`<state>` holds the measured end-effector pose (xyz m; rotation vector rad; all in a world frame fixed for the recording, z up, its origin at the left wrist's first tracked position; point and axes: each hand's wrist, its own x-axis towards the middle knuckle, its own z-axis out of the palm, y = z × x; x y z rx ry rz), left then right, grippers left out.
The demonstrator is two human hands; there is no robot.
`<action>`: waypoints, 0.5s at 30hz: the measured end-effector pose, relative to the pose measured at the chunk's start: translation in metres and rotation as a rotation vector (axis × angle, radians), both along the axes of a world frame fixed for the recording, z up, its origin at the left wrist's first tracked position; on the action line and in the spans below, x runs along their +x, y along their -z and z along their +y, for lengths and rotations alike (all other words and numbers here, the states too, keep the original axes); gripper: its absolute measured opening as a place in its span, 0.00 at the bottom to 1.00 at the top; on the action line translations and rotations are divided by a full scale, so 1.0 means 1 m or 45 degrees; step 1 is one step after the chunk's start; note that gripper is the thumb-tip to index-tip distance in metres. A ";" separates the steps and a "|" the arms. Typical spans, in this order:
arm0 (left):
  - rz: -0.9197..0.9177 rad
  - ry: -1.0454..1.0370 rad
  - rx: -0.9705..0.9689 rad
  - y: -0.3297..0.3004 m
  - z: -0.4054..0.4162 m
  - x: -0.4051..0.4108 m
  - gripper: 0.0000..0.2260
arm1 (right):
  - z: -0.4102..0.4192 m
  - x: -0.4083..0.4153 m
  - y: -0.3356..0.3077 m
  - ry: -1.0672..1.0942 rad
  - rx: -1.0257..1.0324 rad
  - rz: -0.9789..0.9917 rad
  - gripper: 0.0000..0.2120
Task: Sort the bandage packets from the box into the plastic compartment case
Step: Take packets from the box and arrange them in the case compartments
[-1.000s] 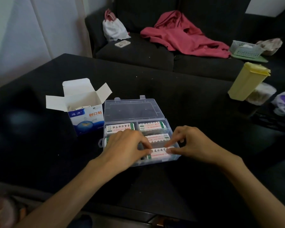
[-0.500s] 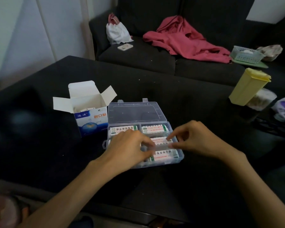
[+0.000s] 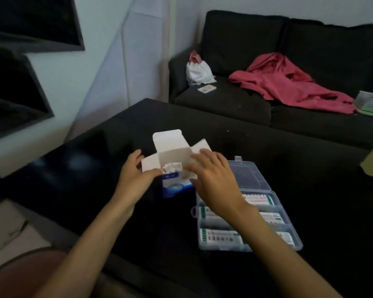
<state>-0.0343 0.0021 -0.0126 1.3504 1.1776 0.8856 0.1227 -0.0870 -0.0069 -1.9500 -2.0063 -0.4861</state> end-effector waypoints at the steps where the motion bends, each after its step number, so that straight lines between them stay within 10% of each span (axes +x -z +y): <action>1: -0.143 0.014 -0.124 -0.002 0.000 -0.003 0.32 | 0.000 -0.003 0.002 -0.007 0.059 0.010 0.15; 7: 0.156 0.082 0.411 0.007 -0.007 -0.007 0.14 | -0.022 -0.006 0.034 -0.039 0.060 -0.033 0.15; 15: 0.216 -0.065 0.353 0.011 -0.005 -0.002 0.11 | -0.013 -0.033 0.003 0.098 -0.055 0.215 0.12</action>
